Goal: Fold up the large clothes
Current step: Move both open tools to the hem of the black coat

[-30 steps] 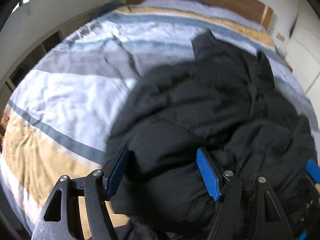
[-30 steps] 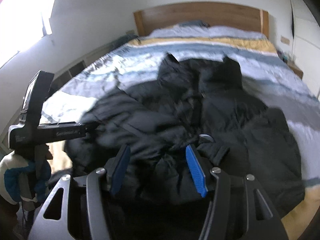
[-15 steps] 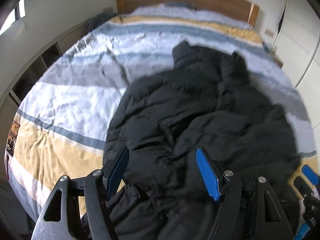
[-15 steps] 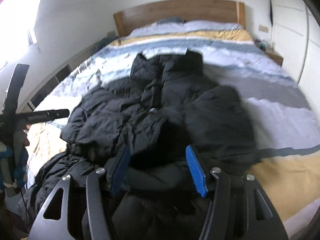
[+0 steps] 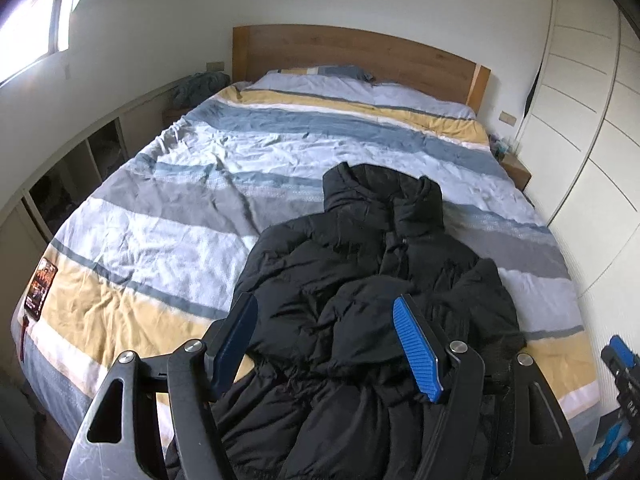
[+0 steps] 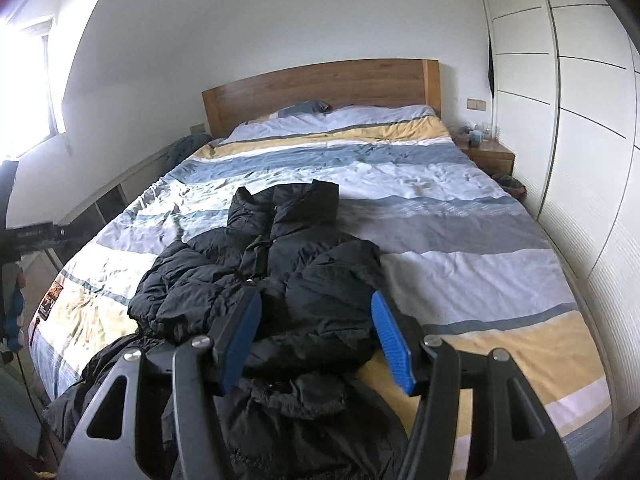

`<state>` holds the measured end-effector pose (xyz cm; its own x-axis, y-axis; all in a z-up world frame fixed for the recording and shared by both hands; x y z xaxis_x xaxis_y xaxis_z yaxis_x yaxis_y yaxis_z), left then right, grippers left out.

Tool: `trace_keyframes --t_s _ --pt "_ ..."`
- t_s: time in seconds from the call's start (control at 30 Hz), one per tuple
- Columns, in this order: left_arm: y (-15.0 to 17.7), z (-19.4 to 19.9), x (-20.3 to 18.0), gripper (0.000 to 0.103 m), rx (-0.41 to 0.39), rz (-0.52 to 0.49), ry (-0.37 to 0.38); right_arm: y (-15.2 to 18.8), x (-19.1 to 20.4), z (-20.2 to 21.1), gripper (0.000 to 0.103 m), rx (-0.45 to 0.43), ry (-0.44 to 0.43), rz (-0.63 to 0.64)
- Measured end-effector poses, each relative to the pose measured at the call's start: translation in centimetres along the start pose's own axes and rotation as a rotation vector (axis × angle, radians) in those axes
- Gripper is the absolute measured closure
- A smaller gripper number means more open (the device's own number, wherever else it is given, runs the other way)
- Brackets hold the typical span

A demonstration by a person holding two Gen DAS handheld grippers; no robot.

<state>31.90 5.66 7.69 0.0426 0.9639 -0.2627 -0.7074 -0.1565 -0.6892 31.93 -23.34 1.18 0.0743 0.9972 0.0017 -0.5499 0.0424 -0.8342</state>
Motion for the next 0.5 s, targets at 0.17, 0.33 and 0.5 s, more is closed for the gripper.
trace_keyframes --t_s 0.17,0.33,0.5 --pt "0.9 0.6 1.8 0.034 0.003 0.034 -0.011 1.0 1.6 0.5 0.047 0.003 -0.021 0.025" --pt "-1.1 1.7 3.6 0.034 -0.007 0.017 -0.04 0.3 2.5 0.9 0.047 -0.004 -0.002 0.075" --pt "-8.3 3.6 5.0 0.03 -0.055 -0.023 -0.089 -3.5 1.3 0.7 0.047 -0.027 0.043 0.114"
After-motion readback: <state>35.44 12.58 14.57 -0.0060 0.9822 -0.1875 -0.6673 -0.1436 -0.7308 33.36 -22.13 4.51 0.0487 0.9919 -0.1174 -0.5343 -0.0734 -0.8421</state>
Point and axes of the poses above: each gripper's, at about its wrist camera, not at the fingertips, and z roughly against the way its jaws point, x to its left, y to its underside, the point moved 10 cm from there along -z, roughly the way its jaws point, and after that the axes turned 13 degrees about y, right-handed, at the moved point
